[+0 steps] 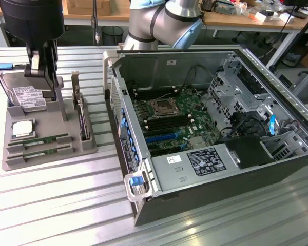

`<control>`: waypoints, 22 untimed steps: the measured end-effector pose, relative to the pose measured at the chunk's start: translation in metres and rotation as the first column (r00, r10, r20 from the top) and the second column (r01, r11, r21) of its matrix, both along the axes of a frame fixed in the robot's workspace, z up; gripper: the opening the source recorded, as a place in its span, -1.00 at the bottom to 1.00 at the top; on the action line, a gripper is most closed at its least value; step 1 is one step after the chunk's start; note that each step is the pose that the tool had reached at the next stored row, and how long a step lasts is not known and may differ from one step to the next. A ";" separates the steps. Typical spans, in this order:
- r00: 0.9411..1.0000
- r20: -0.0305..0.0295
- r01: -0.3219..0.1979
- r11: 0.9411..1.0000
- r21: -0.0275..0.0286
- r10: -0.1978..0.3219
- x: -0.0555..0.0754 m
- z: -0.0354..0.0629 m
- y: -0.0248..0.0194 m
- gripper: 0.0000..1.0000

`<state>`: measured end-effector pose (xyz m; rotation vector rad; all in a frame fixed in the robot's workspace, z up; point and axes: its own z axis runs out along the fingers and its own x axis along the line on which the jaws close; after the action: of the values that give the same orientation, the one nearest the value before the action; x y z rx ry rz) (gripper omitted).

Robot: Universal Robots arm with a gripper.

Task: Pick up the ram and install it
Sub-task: 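Pick up the ram and move it above insertion slot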

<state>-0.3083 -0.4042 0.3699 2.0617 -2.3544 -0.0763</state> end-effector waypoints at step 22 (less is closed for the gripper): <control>1.000 0.000 0.000 1.000 0.000 0.000 0.000 -0.0161 0.0000 -0.28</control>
<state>-0.3084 -0.4042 0.3538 2.0617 -2.3544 -0.0763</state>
